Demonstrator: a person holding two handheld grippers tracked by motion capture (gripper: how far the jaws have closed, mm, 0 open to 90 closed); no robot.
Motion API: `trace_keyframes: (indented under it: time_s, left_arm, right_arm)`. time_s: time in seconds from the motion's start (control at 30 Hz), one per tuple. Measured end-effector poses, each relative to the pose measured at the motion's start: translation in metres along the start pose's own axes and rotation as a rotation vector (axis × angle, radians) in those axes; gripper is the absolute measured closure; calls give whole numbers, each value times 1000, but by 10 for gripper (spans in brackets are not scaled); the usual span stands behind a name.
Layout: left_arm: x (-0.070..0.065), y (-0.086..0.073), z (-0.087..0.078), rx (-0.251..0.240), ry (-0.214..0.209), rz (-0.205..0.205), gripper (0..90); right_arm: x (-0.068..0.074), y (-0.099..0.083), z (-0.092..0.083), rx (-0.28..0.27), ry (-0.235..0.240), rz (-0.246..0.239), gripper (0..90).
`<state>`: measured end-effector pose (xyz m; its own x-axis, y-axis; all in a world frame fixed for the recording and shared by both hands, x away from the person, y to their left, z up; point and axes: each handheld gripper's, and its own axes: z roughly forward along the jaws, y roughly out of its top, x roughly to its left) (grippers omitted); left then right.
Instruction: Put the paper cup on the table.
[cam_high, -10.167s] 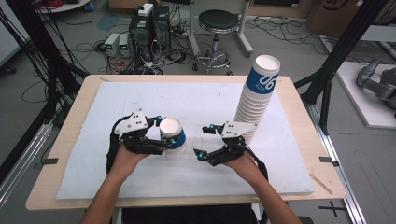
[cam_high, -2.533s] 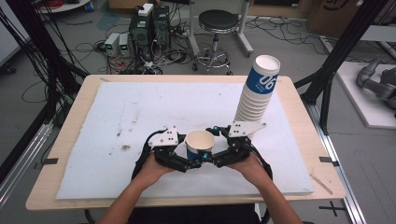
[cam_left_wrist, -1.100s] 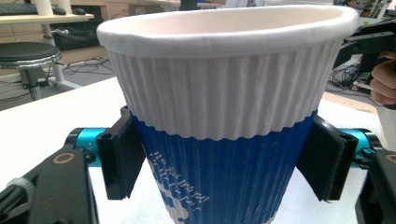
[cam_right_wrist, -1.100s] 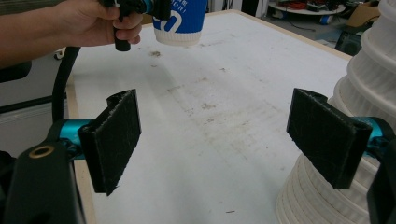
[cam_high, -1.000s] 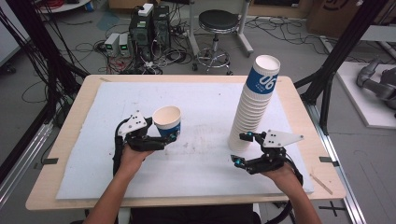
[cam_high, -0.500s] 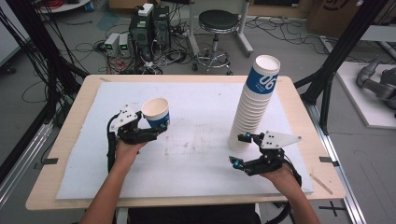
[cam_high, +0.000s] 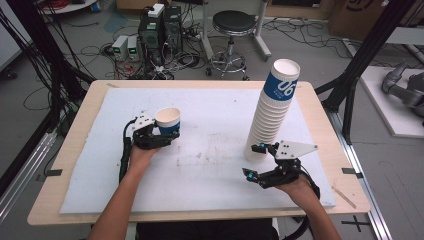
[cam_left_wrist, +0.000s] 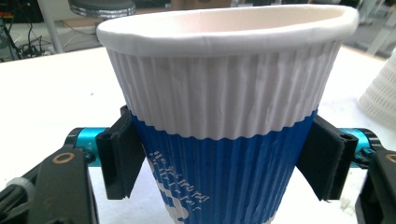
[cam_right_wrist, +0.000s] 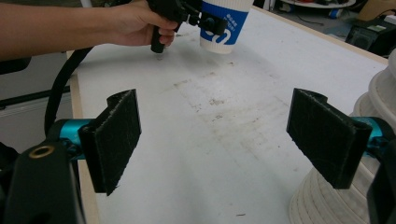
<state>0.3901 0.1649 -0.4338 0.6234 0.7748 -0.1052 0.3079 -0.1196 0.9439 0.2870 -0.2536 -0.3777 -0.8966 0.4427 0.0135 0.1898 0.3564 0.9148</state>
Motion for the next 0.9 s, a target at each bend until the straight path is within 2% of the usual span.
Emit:
trace_keyframes:
  time_s: [0.1,0.33,0.7,0.9]
  left_arm:
    - [-2,-2,4,34,3,14,249]
    - [-1,-9,10,102,5,2,247]
    - [-9,-10,0,171,36,36,238]
    - [-13,-12,-1,212,29,60,231]
  right_arm:
    - [0,0,1,2,1,-4,178]
    - [1,0,1,5,2,-4,178]
    - [1,-2,0,6,-10,5,178]
    - [2,-1,0,8,-8,8,178]
